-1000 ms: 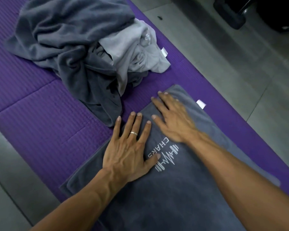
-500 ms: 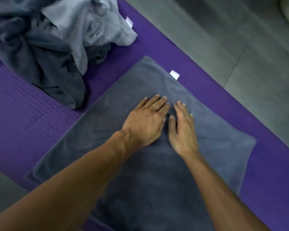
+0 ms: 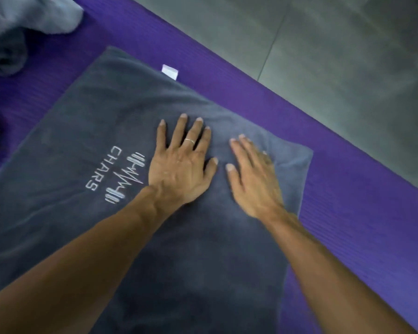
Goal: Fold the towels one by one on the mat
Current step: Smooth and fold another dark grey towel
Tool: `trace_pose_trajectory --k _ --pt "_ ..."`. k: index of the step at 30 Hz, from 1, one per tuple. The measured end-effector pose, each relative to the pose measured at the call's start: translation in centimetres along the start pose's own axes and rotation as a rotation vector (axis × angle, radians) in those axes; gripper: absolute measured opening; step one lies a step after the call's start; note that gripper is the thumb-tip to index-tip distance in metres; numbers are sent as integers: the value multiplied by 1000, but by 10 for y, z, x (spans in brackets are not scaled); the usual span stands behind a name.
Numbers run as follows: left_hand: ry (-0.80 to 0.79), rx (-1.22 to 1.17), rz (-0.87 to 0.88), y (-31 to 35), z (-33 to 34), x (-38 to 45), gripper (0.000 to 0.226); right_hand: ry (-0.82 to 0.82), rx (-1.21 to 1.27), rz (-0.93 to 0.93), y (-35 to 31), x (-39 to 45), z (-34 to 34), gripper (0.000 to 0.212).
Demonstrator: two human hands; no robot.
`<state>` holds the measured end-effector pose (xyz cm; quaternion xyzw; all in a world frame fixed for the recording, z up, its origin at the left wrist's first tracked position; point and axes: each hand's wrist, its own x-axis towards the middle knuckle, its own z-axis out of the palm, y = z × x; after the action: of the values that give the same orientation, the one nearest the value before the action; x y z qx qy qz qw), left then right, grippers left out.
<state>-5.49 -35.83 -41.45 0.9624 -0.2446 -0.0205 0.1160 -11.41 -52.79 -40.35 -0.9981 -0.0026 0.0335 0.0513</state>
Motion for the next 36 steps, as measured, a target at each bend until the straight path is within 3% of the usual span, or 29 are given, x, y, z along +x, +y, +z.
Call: trace_pose_trajectory --k 5,6,8,11,12,17,19,21,23,25,32,36 --pt "-52 95 -43 4 8 1 86 -77 -71 627 116 2 -17 63" --pt "-53 95 -56 6 6 4 84 -32 -98 620 116 -1 -22 64" --pt "-27 81 -47 19 1 3 75 97 -97 422 89 -11 -24 65" --pt "62 -28 8 46 4 -17 63 -41 -23 77 42 -46 -6 69" --pt "61 -53 17 51 5 -25 65 -89 -44 78 41 -57 -1 70" --pt "-49 81 61 49 15 -39 83 -167 -161 445 93 -75 -9 66" --pt "-59 114 53 53 12 -37 84 -81 -180 393 78 -72 -19 62" --pt "-62 116 45 62 10 -45 80 22 -74 230 43 -75 -19 59" --pt "-25 72 57 70 12 -67 74 0 -9 51 17 -90 -5 61" --pt "-24 35 78 76 15 -102 70 -68 -18 50 17 -112 7 64" --pt "-114 45 179 101 12 -197 71 25 -30 252 61 -169 10 61" --pt "-176 31 341 138 21 -229 75 -5 52 -64 45 -203 14 57"
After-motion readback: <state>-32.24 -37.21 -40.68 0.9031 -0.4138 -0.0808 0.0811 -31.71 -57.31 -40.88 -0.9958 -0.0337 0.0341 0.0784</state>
